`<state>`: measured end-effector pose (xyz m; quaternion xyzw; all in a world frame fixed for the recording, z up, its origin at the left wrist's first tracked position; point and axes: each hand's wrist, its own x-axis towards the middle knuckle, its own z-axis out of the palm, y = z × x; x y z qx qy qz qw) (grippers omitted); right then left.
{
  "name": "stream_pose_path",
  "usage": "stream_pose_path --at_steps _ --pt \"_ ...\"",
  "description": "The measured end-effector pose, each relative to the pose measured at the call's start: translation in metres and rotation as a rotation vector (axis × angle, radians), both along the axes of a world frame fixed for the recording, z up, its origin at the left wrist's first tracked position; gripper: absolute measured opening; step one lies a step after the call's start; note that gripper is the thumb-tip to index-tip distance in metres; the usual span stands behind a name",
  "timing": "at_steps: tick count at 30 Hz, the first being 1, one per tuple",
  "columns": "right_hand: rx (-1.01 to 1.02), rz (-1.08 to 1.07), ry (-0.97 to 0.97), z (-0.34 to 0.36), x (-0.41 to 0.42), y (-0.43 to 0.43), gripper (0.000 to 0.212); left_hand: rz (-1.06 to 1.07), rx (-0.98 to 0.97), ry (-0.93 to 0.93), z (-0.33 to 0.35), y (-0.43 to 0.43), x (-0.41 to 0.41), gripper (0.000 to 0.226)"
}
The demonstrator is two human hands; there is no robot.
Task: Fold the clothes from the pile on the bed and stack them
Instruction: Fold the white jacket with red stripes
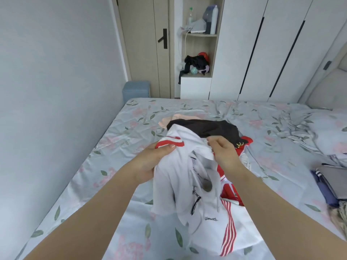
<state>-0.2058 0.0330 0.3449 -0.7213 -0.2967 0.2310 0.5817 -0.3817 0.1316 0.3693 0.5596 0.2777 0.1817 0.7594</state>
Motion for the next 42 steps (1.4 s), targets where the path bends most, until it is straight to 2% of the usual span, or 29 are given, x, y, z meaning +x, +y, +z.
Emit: stream_pose_path --at_steps 2,4,6,8,11,14,18,21,24,26,27,28,31,33,35,38,42 --pt "-0.174 -0.097 0.081 -0.020 0.006 0.000 0.021 0.055 -0.089 -0.057 0.005 0.009 -0.002 0.016" --pt "-0.354 -0.074 0.319 -0.035 0.004 0.000 0.036 0.070 -0.140 -0.125 0.010 0.019 -0.003 0.019" --pt "-0.401 -0.001 0.622 -0.046 -0.002 0.001 0.049 0.059 -0.163 -0.177 0.016 0.027 -0.003 0.029" --pt "-0.373 0.097 0.716 -0.055 -0.005 0.006 0.051 0.080 -0.146 -0.185 0.018 0.035 -0.004 0.029" --pt "-0.274 0.077 0.647 -0.045 0.000 0.013 0.015 0.156 -0.105 -0.112 0.013 0.047 -0.008 0.023" --pt "-0.130 0.035 0.620 -0.034 0.015 0.018 0.025 0.190 -0.093 -0.041 0.005 0.052 -0.012 0.021" --pt "-0.128 0.076 0.377 -0.036 0.014 0.021 0.020 0.205 -0.120 -0.021 -0.001 0.052 -0.013 0.022" --pt "-0.169 0.161 0.398 -0.044 0.009 0.023 0.020 0.188 -0.155 -0.055 -0.002 0.052 -0.014 0.024" --pt "-0.345 0.217 0.362 -0.044 -0.004 0.025 0.032 0.183 -0.222 -0.079 -0.004 0.055 -0.014 0.044" --pt "-0.340 0.191 0.437 -0.048 -0.007 0.023 0.043 0.190 -0.247 -0.075 -0.004 0.058 -0.012 0.050" --pt "-0.326 0.191 0.498 -0.046 -0.008 0.020 0.039 0.199 -0.244 -0.068 -0.004 0.060 -0.011 0.048" --pt "-0.307 0.199 0.525 -0.043 -0.008 0.017 0.032 0.215 -0.217 -0.045 -0.004 0.064 -0.009 0.043" --pt "-0.255 0.137 0.277 -0.034 0.009 0.015 0.008 0.257 0.019 0.201 -0.006 0.078 -0.010 0.031" --pt "-0.182 0.076 0.227 -0.018 0.019 0.017 0.011 0.253 0.197 0.384 -0.007 0.086 -0.010 0.030" --pt "-0.083 0.081 0.263 0.002 0.026 0.018 0.024 0.286 0.319 0.458 -0.003 0.091 -0.008 0.028" --pt "0.063 0.153 0.239 0.037 0.030 0.014 0.043 0.369 0.406 0.429 0.015 0.095 -0.003 0.028" --pt "0.232 -0.007 -0.038 0.088 0.032 0.000 0.047 0.434 0.432 0.173 0.052 0.085 0.002 0.026"
